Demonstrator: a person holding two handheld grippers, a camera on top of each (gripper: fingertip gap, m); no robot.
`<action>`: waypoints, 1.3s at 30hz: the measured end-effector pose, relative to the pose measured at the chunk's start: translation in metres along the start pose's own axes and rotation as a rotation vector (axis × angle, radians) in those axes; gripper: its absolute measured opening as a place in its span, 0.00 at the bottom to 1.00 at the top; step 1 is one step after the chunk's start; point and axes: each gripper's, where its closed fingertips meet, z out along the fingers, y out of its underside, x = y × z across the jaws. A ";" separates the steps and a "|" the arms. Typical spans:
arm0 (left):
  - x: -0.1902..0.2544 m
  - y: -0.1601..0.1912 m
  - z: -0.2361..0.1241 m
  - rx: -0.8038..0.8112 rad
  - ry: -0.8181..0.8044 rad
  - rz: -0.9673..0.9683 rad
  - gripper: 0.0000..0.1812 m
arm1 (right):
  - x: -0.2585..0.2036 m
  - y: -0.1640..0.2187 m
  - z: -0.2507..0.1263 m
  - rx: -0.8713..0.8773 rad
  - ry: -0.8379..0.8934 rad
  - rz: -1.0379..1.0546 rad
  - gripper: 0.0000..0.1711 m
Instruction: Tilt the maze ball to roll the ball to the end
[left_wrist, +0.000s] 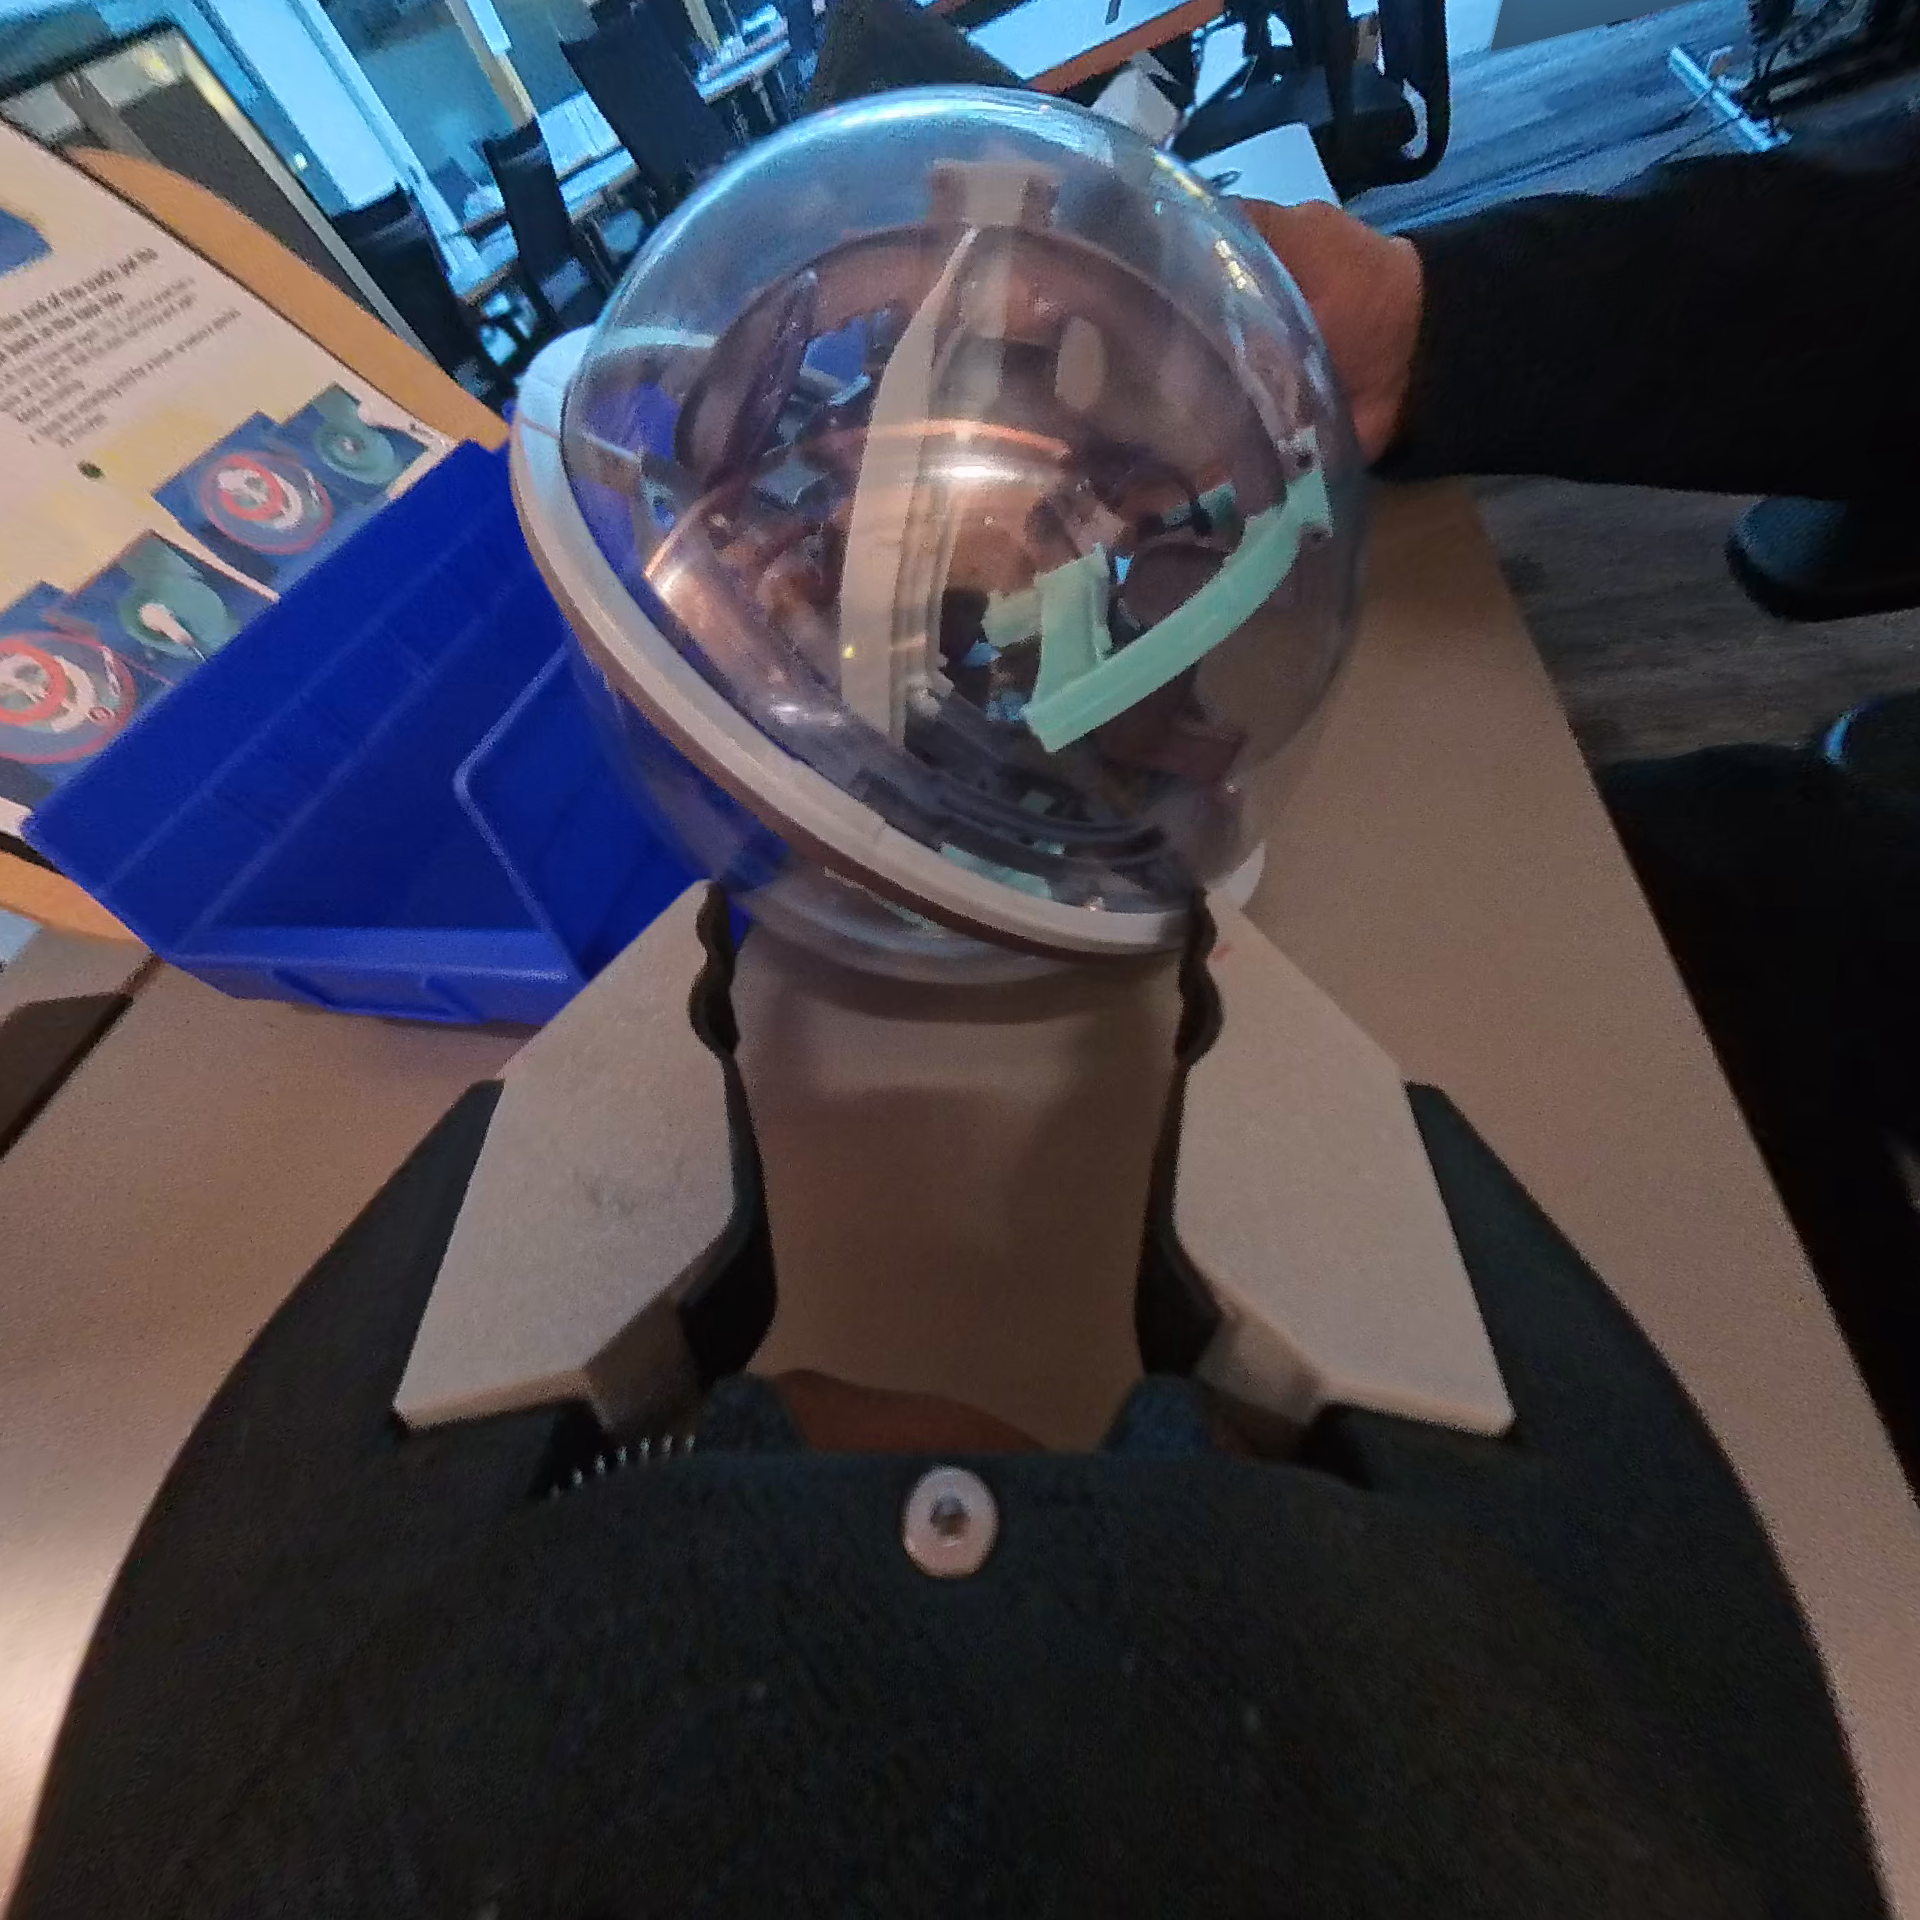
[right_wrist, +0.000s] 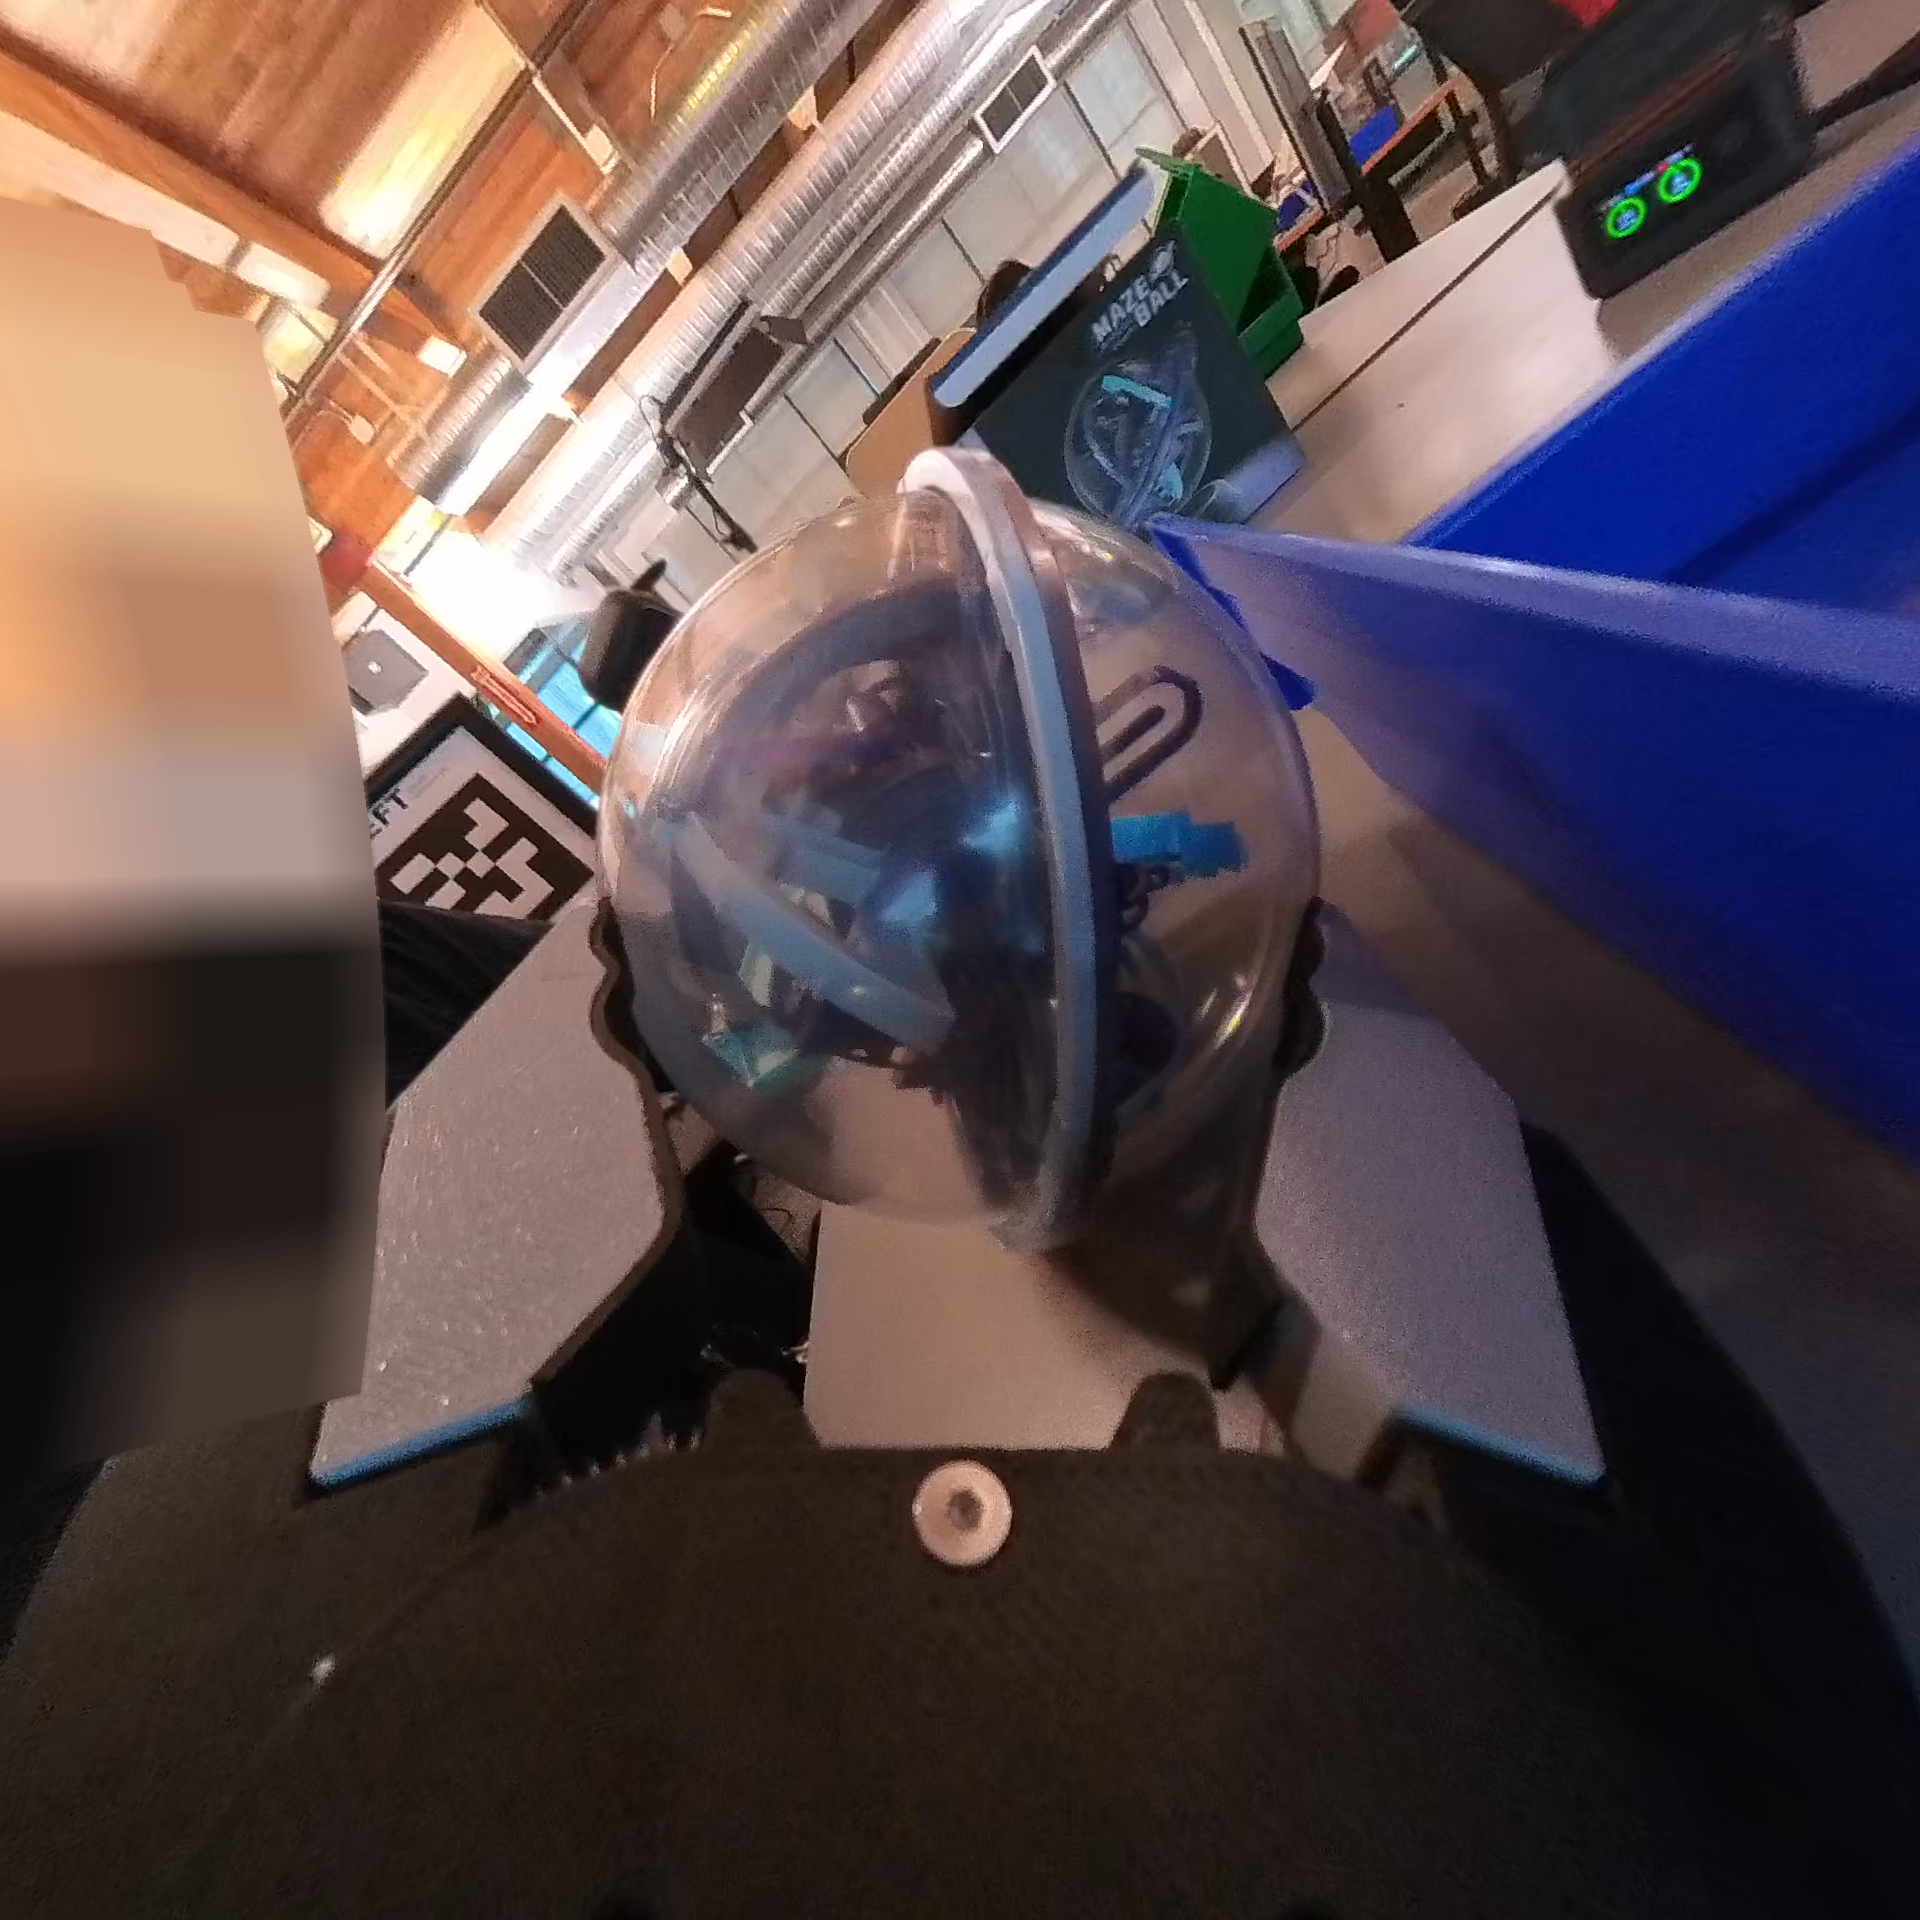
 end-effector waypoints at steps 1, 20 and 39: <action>0.001 -0.001 0.000 0.001 -0.005 0.024 0.48 | -0.002 0.001 0.001 -0.005 0.000 -0.020 0.72; -0.014 -0.002 0.004 -0.046 -0.337 0.531 0.49 | -0.041 -0.004 0.011 0.089 0.082 -0.743 0.72; 0.005 -0.092 -0.035 0.117 -0.507 0.509 0.49 | -0.148 -0.057 0.019 0.175 -0.004 -0.679 0.71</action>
